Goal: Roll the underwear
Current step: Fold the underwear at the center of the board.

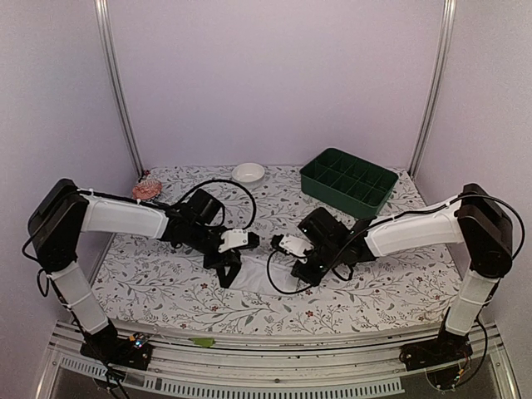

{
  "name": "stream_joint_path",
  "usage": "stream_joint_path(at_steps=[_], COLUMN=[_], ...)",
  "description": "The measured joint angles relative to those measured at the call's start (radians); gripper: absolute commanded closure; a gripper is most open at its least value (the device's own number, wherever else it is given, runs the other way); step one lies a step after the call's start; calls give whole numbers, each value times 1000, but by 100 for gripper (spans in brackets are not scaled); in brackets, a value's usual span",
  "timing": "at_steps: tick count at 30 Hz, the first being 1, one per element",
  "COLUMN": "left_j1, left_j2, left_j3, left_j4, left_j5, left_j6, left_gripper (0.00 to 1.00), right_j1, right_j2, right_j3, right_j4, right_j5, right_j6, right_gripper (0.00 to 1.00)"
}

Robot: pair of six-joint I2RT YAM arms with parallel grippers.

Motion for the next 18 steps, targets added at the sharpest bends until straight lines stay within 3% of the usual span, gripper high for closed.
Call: stream_joint_path(at_steps=[1, 3, 10, 18], left_j1=[3, 13, 47, 48], left_j2=[-2, -15, -100, -110], left_j3=[-1, -10, -58, -56], left_j4=[3, 11, 18, -2], left_j5=[-4, -8, -9, 125], left_j6=[-6, -20, -55, -45], left_gripper=[51, 48, 56, 65], right_j1=[-6, -23, -79, -90], right_j2=[0, -2, -50, -52], right_j3=[5, 13, 16, 37], right_j4=[-5, -10, -24, -31], right_j5=[-1, -1, -32, -183], right_j6=[4, 11, 54, 107], right_gripper=[67, 65, 67, 72])
